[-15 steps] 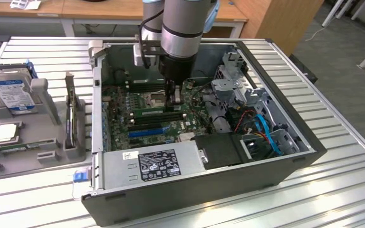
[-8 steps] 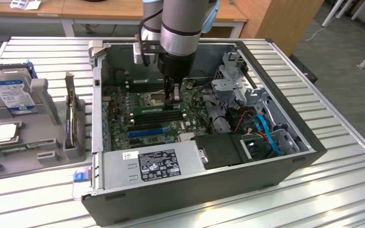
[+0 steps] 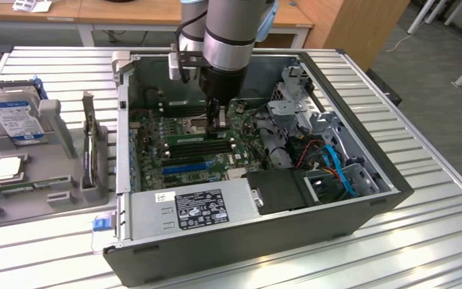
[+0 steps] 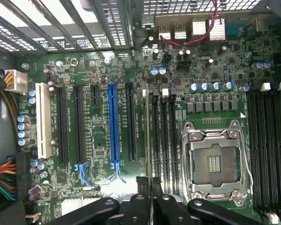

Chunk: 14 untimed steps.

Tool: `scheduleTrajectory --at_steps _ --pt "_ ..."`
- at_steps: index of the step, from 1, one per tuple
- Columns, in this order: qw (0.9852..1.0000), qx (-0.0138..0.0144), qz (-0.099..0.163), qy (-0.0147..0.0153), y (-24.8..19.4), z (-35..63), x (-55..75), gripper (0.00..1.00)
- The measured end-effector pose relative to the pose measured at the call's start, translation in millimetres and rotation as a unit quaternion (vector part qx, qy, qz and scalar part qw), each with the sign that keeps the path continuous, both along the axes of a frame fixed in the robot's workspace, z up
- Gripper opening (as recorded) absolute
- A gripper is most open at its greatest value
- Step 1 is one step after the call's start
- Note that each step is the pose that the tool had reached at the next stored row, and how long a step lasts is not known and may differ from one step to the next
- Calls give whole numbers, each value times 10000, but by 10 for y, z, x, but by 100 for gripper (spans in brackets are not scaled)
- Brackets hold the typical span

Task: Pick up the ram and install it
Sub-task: 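Insert the ram into the slot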

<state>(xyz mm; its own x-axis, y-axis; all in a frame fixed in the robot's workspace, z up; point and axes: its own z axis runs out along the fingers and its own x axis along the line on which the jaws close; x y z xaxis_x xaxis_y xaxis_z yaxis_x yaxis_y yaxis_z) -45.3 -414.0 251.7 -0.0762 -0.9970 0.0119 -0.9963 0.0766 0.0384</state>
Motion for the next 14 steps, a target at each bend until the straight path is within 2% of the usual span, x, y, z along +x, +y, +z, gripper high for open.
scheduleTrajectory --at_steps 8,14 --pt "10000 3 0 -1 0 -1 28 13" --pt "10000 3 0 -1 0 -67 28 13"
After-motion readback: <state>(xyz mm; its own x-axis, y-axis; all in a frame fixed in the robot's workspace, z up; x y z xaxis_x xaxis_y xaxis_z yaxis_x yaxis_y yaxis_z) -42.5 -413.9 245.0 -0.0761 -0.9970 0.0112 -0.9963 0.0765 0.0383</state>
